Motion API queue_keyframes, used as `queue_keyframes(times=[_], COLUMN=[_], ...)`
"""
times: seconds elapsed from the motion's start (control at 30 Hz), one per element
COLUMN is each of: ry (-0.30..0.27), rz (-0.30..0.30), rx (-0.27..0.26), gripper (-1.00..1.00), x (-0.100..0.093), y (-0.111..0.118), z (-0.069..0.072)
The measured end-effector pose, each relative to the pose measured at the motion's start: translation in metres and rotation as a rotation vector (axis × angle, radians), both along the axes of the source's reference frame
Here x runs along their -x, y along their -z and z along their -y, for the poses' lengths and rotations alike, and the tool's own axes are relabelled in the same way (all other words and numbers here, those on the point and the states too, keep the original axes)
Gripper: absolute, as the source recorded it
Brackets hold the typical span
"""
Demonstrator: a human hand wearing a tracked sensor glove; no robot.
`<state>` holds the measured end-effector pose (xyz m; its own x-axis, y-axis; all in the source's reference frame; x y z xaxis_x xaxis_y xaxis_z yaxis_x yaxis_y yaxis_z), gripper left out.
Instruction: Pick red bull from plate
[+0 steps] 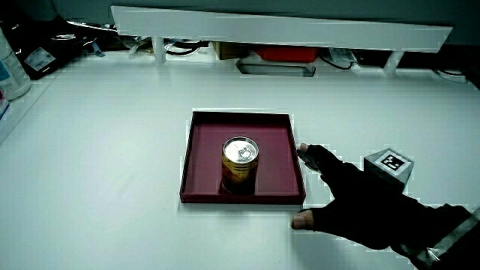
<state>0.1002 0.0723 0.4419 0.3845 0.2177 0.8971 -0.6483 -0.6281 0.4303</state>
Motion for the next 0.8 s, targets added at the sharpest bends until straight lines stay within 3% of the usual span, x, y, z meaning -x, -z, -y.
queue_keyframes(times=[0.03,0.1,0.13,0.27,0.5,0.53,0.8], ry=[0.001,-0.015,-0.001,-0.034,-0.043,-0.047,-0.083], rz=[-0.03,0.011,-0.036,-0.005,0.02,0.002,0.049], rx=[0.021,0.033,0.029,0.074,0.043,0.039,0.018], gripper=[0.0,0.0,0.0,0.0,0.0,0.0,0.0], x=[0.002,0.008,0.01,0.023,0.045,0.048,0.062], y=[-0.001,-0.005,-0.008,-0.014,-0.027,-0.029,-0.047], z=[0.002,0.007,0.009,0.018,0.032,0.034,0.044])
